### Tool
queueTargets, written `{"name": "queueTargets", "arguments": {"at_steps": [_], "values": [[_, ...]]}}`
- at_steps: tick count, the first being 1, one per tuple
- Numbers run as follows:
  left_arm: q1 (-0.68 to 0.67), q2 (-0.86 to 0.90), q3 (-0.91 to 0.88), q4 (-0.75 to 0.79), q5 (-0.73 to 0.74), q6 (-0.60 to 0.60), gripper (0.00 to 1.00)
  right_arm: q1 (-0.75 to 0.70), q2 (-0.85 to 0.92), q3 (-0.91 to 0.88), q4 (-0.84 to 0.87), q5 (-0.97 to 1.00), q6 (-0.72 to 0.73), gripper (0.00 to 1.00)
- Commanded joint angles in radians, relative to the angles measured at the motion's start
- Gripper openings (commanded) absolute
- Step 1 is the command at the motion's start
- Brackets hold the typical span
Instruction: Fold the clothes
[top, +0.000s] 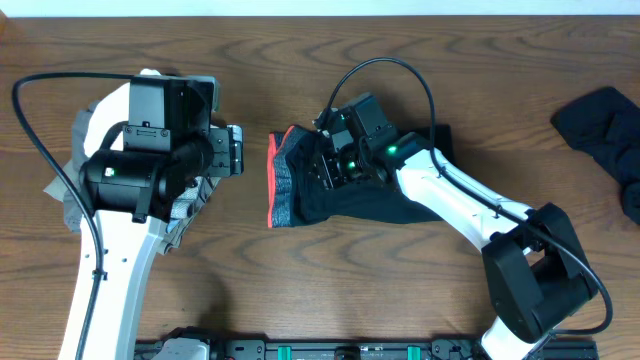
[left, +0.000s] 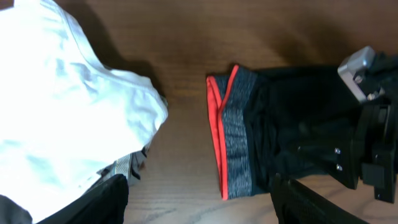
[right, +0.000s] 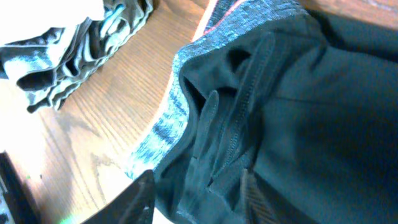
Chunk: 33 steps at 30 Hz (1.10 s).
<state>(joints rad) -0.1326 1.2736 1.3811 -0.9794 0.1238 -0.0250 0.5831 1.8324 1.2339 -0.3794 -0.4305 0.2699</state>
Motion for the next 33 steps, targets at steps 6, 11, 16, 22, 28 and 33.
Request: {"name": "queueTargets", "arguments": {"at_steps": [6, 11, 16, 22, 28, 33], "values": [[0.005, 0.060, 0.010, -0.056, 0.034, 0.001, 0.77, -0.192, -0.152, -0.002, -0.030, 0.005, -0.039, 0.48], [0.005, 0.170, -0.020, -0.055, 0.183, -0.029, 0.77, -0.393, -0.238, -0.002, -0.162, 0.031, -0.040, 0.53], [0.002, 0.337, -0.034, -0.048, 0.225, -0.062, 0.78, -0.586, -0.276, -0.002, -0.290, 0.030, -0.091, 0.55], [0.002, 0.536, -0.034, 0.030, 0.349, -0.054, 0.78, -0.732, -0.280, -0.002, -0.416, 0.030, -0.159, 0.56], [-0.005, 0.650, -0.034, 0.085, 0.366, 0.002, 0.82, -0.761, -0.280, -0.002, -0.451, 0.030, -0.190, 0.55], [-0.004, 0.732, -0.034, 0.108, 0.366, 0.029, 0.82, -0.759, -0.280, -0.002, -0.455, 0.022, -0.190, 0.54]]}}
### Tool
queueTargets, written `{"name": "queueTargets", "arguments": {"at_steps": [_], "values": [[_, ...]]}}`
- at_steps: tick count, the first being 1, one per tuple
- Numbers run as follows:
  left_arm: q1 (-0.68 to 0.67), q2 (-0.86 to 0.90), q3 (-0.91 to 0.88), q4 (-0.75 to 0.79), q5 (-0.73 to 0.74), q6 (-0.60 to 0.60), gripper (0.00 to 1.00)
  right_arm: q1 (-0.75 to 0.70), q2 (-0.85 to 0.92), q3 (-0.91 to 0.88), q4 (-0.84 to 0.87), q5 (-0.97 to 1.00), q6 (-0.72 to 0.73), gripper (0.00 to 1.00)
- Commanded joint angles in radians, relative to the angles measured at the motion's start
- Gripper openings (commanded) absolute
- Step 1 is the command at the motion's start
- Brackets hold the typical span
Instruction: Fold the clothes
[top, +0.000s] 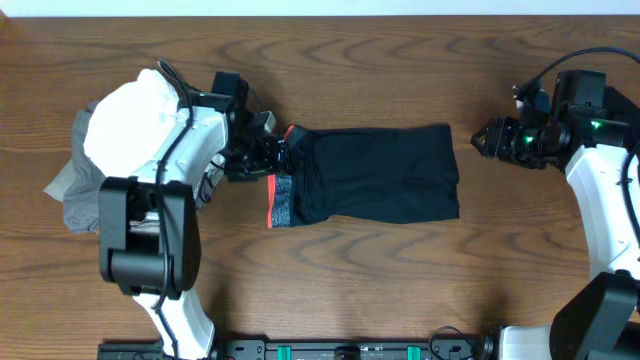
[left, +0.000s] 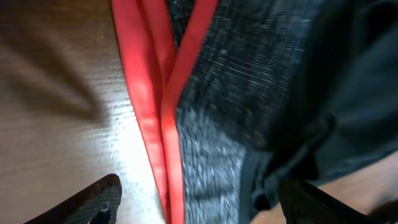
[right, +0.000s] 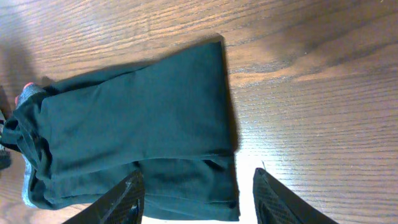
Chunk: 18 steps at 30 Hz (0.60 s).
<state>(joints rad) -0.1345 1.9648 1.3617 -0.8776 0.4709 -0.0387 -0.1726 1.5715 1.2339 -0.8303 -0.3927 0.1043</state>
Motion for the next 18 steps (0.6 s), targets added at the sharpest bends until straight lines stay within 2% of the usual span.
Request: {"name": "queueTargets", "arguments": {"at_steps": [1, 9, 12, 14, 18], "values": [[-0.002, 0.058, -0.014, 0.016, 0.019, 0.051, 0.82, -0.004, -0.019, -0.002, -0.005, -0.020, -0.024, 0.54], [-0.009, 0.134, -0.014, 0.039, 0.028, 0.092, 0.83, -0.003, -0.019, -0.002, -0.011, -0.026, -0.024, 0.53], [-0.022, 0.142, -0.016, 0.039, 0.124, 0.139, 0.82, -0.004, -0.019, -0.002, -0.011, -0.026, -0.024, 0.52], [-0.035, 0.142, -0.016, 0.040, 0.139, 0.143, 0.81, -0.004, -0.019, -0.002, -0.013, -0.026, -0.024, 0.51], [-0.052, 0.142, -0.016, 0.040, 0.139, 0.143, 0.68, -0.004, -0.019, -0.002, -0.018, -0.026, -0.024, 0.49]]}}
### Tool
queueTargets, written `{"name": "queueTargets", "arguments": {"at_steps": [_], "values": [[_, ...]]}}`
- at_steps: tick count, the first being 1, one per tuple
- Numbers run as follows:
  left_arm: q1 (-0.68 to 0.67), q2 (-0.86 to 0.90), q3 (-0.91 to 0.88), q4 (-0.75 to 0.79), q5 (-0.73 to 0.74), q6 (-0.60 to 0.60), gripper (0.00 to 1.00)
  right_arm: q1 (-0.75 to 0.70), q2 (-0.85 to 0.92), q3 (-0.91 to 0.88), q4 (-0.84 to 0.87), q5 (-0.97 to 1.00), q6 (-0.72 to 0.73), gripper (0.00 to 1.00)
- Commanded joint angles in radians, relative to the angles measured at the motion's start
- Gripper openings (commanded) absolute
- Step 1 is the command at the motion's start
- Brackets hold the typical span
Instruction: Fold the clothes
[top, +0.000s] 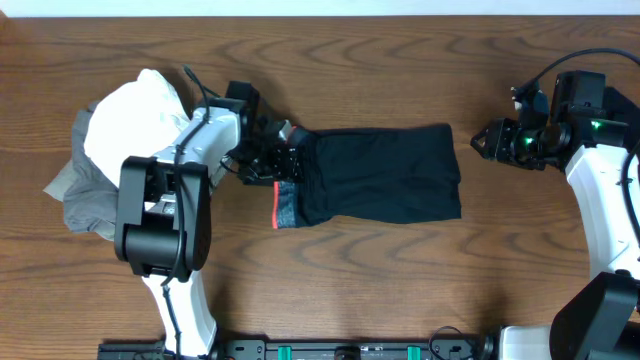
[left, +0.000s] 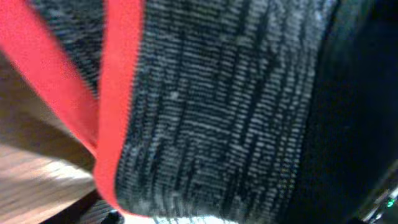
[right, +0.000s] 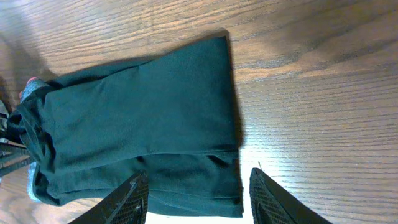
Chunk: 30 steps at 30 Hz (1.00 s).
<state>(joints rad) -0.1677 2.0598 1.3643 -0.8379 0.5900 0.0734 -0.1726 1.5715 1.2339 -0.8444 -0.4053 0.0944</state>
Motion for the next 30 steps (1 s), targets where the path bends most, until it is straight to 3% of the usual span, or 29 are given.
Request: {"name": "queueTargets", "arguments": {"at_steps": [1, 2, 6, 7, 12, 20, 26, 30], "values": [[-0.020, 0.047, -0.018, 0.002, 0.020, 0.031, 0.62, -0.004, -0.019, -0.002, -0.004, -0.014, -0.014, 0.49], [-0.020, 0.047, -0.018, 0.003, 0.020, 0.031, 0.56, -0.004, -0.019, -0.002, -0.004, -0.014, -0.014, 0.49], [-0.018, 0.045, -0.016, 0.004, 0.020, 0.031, 0.13, -0.004, -0.019, -0.002, -0.009, -0.014, -0.013, 0.47], [-0.018, 0.042, -0.011, -0.005, 0.020, 0.031, 0.06, -0.004, -0.019, -0.002, -0.012, -0.014, -0.013, 0.46], [-0.018, -0.014, 0.047, -0.113, -0.014, 0.031, 0.06, -0.004, -0.019, -0.002, -0.030, -0.014, -0.014, 0.45], [-0.018, -0.200, 0.270, -0.406, -0.322, 0.045, 0.06, -0.004, -0.019, -0.002, -0.034, -0.014, -0.013, 0.44], [-0.041, -0.238, 0.467, -0.538, -0.340, 0.045, 0.06, -0.004, -0.019, -0.002, -0.034, -0.015, -0.013, 0.44], [-0.109, -0.234, 0.486, -0.522, -0.340, 0.019, 0.06, -0.004, -0.019, -0.002, -0.035, -0.018, -0.013, 0.44]]}}
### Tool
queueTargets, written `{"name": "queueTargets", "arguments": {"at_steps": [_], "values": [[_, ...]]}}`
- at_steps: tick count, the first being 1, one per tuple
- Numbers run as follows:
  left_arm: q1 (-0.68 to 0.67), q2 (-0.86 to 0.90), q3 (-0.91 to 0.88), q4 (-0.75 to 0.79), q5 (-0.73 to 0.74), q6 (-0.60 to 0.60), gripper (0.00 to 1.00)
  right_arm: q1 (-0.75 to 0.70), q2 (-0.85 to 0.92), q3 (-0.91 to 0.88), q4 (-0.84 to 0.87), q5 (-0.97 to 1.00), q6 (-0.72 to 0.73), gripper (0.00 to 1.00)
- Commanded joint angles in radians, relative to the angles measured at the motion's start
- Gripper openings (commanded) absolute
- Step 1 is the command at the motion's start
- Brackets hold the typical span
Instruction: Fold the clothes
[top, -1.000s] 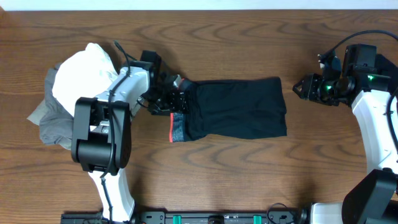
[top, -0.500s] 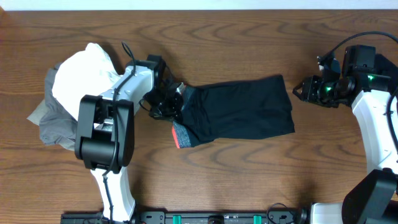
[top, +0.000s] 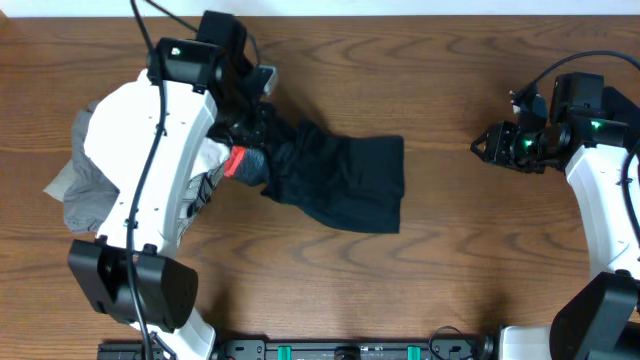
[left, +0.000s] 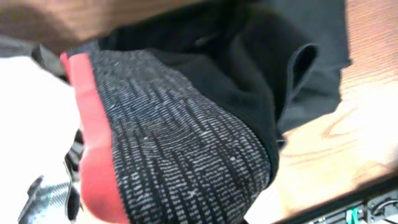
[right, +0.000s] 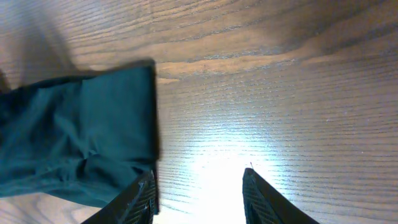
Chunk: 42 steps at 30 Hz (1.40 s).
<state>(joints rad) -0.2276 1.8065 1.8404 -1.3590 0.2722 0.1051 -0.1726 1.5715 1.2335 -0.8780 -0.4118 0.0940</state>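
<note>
The black shorts (top: 345, 180) have a grey waistband edged in red (top: 236, 162). They lie bunched and slanted on the table (top: 480, 270). My left gripper (top: 252, 150) is shut on the waistband end, raised beside the pile on the left. In the left wrist view the waistband (left: 180, 168) fills the frame and hides the fingers. My right gripper (top: 480, 148) hangs open over bare wood to the right of the shorts. The right wrist view shows its fingertips (right: 142, 198) apart with nothing between them, and the shorts' hem (right: 81, 137) at the left.
A pile of clothes sits at the left: a white garment (top: 115, 125) over a grey one (top: 70, 200). The left arm passes above the pile. The table's back edge (top: 400, 12) runs along the top of the overhead view.
The shorts lay flat with my left gripper at the waistband. Now the waistband is lifted and further left, by the pile, and the shorts are bunched. The right arm has stayed put.
First my right gripper was down on the shorts at mid-table, with the left gripper by the pile. Then the right gripper was open at the far right and the left was at the waistband. The left closed in on it and now holds it, shifted left.
</note>
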Motion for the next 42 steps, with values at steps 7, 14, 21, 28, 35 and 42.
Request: {"name": "queueTargets", "arguments": {"at_steps": [7, 14, 21, 28, 35, 42], "values": [[-0.129, 0.052, 0.009, -0.018, -0.092, -0.066, 0.06, -0.004, -0.019, -0.002, -0.005, -0.043, -0.013, 0.43], [-0.085, 0.053, 0.003, -0.034, -0.114, -0.090, 0.15, -0.004, -0.019, -0.002, -0.006, -0.042, -0.013, 0.43], [0.013, 0.053, -0.050, -0.027, -0.238, -0.123, 0.66, -0.004, -0.019, -0.002, -0.013, -0.042, -0.013, 0.45], [0.121, 0.053, -0.064, -0.034, -0.228, -0.141, 0.73, 0.032, -0.015, -0.011, -0.047, -0.040, -0.014, 0.59], [0.126, 0.053, -0.064, -0.027, -0.228, -0.141, 0.74, 0.154, 0.039, -0.138, 0.082, -0.021, 0.050, 0.44], [0.126, 0.053, -0.064, -0.024, -0.228, -0.141, 0.74, 0.317, 0.137, -0.263, 0.466, -0.267, 0.061, 0.08]]}}
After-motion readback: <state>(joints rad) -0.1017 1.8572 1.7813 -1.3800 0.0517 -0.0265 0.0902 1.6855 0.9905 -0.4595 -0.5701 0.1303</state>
